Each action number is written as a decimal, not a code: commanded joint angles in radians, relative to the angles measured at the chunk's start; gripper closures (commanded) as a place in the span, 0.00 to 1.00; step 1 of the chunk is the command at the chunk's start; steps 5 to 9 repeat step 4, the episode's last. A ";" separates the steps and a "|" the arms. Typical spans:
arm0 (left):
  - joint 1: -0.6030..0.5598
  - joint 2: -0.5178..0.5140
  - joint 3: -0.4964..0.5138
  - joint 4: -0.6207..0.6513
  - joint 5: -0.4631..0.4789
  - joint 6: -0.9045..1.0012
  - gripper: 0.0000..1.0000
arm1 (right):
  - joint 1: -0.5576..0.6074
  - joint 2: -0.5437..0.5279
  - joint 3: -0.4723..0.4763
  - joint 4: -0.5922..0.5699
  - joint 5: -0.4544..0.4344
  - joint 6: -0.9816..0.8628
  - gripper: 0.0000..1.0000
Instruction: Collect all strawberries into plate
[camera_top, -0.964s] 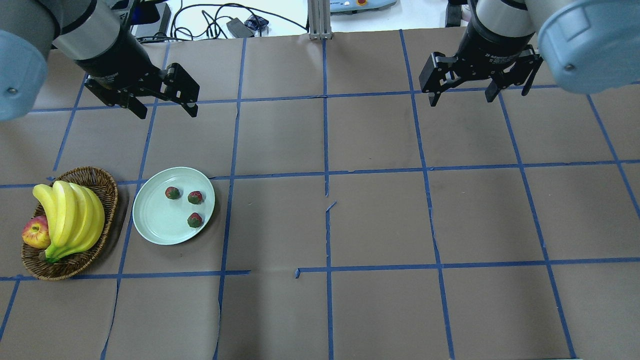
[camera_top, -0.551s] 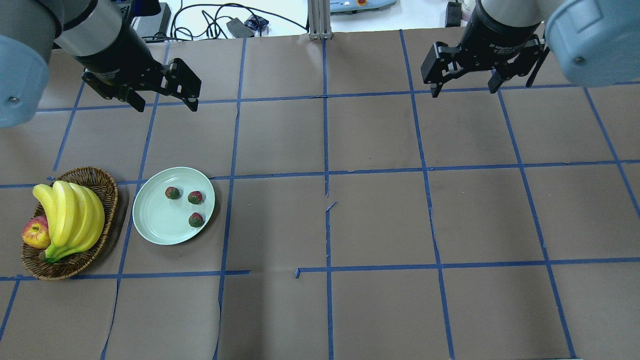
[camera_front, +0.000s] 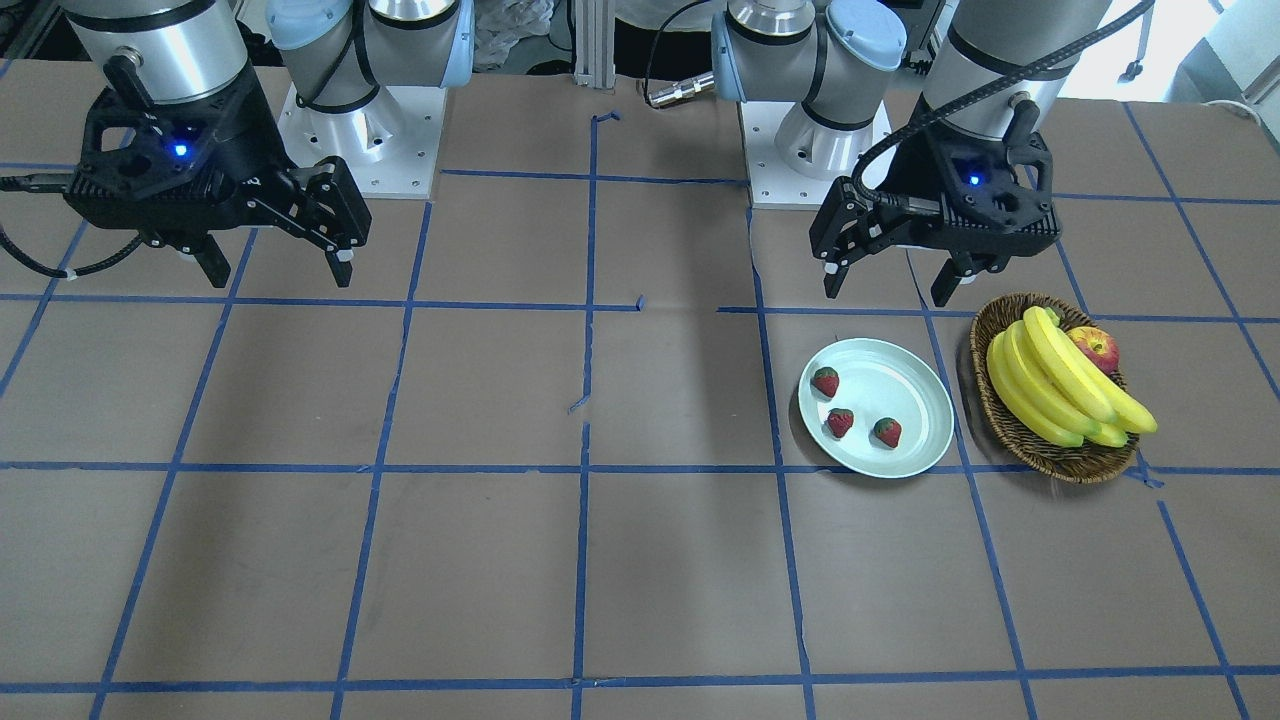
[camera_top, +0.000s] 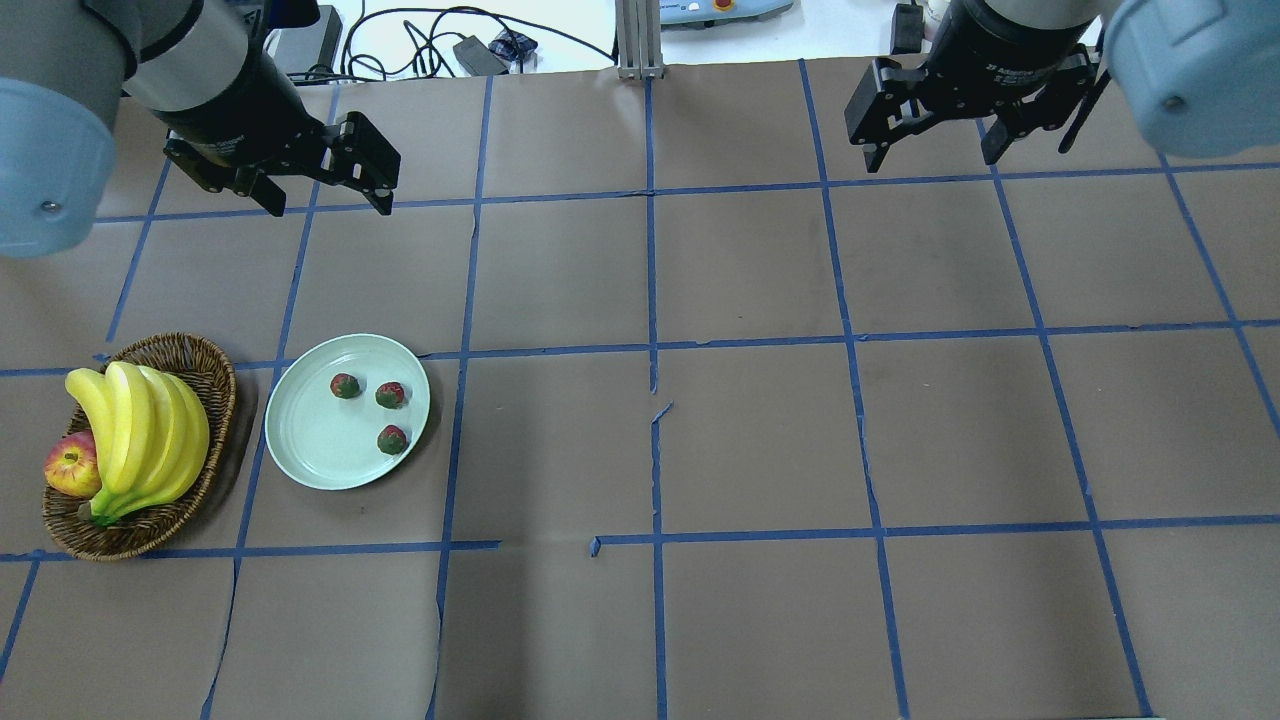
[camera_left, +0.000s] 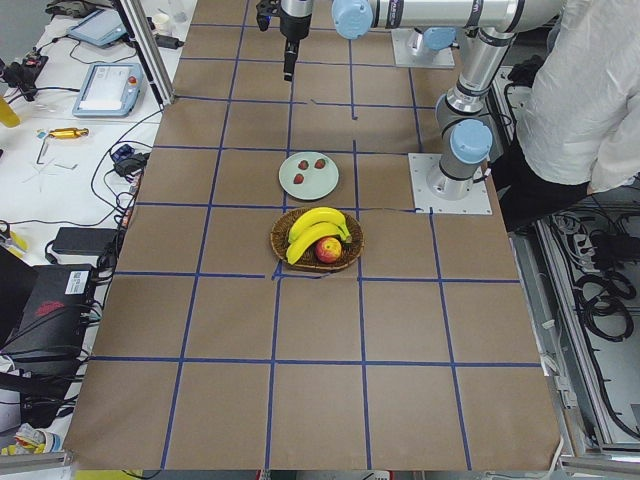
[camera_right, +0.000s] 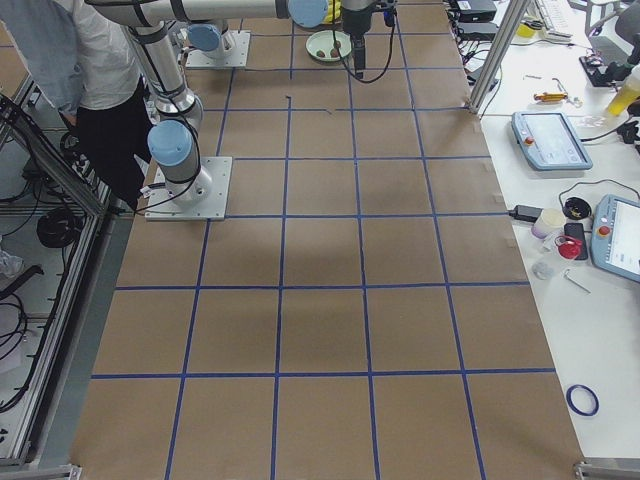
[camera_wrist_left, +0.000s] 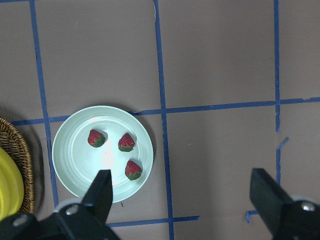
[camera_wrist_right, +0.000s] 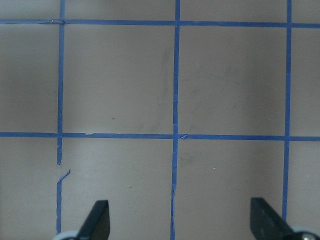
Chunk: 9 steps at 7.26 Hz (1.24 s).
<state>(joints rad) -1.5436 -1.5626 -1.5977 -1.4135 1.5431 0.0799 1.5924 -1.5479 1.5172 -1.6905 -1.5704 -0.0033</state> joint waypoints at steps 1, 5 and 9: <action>-0.001 0.001 0.027 -0.080 0.005 0.015 0.03 | 0.001 -0.001 0.009 -0.026 0.000 0.003 0.00; -0.001 -0.023 0.079 -0.125 0.005 0.029 0.03 | 0.001 -0.001 0.011 -0.028 0.000 0.002 0.00; -0.001 -0.023 0.079 -0.125 0.005 0.029 0.03 | 0.001 -0.001 0.011 -0.028 0.000 0.002 0.00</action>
